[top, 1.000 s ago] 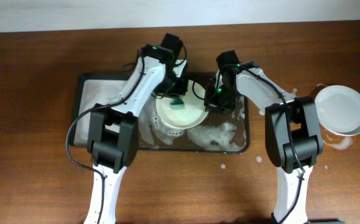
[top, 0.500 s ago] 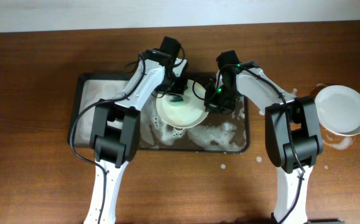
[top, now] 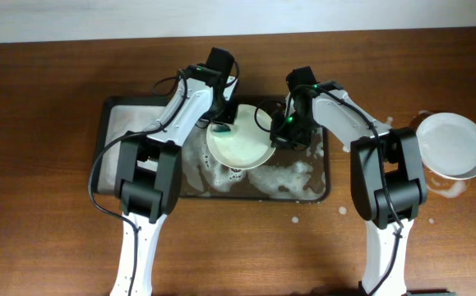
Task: Clean dirty plates on tray and stack at the side
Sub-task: 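Scrub the cream plate with the sponge while the right gripper holds it, then lift the sponge away from the cream plate with the left gripper, then lift the cream plate with the right gripper and tilt it up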
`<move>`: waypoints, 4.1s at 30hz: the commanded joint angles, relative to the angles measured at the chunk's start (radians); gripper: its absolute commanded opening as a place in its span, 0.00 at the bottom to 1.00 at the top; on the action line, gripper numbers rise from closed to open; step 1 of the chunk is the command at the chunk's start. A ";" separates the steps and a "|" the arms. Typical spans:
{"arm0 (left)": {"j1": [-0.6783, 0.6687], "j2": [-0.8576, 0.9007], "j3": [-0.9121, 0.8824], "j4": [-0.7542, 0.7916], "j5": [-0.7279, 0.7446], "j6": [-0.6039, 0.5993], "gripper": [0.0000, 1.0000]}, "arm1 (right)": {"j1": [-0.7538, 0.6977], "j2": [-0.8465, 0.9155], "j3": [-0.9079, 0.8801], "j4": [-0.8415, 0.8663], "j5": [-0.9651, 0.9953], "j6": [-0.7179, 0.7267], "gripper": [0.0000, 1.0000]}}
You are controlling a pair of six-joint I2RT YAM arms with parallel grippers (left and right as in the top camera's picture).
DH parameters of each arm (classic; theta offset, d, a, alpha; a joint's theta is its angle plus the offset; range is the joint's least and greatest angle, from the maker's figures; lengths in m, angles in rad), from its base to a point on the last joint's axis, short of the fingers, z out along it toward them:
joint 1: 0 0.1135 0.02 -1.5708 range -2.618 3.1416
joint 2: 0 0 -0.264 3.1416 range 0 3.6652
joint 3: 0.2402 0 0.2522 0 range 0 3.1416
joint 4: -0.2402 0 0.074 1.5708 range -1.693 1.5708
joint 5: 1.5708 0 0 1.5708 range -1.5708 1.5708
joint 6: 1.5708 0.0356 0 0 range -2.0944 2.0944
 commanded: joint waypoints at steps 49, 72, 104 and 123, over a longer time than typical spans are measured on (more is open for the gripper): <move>0.042 0.119 0.552 -0.498 -0.018 -0.055 0.00 | 0.444 -0.517 -0.151 -0.308 1.528 0.164 0.04; 0.042 0.147 0.552 -0.504 0.108 -0.055 0.00 | 0.524 -0.554 -0.142 -0.299 1.843 0.076 0.04; 0.044 0.147 0.552 -0.516 0.108 -0.055 0.00 | 0.529 -0.574 -0.140 -0.311 1.807 0.042 0.04; 0.044 0.147 0.552 -0.515 0.108 -0.055 0.00 | 0.529 -0.574 -0.140 -0.311 1.793 0.042 0.04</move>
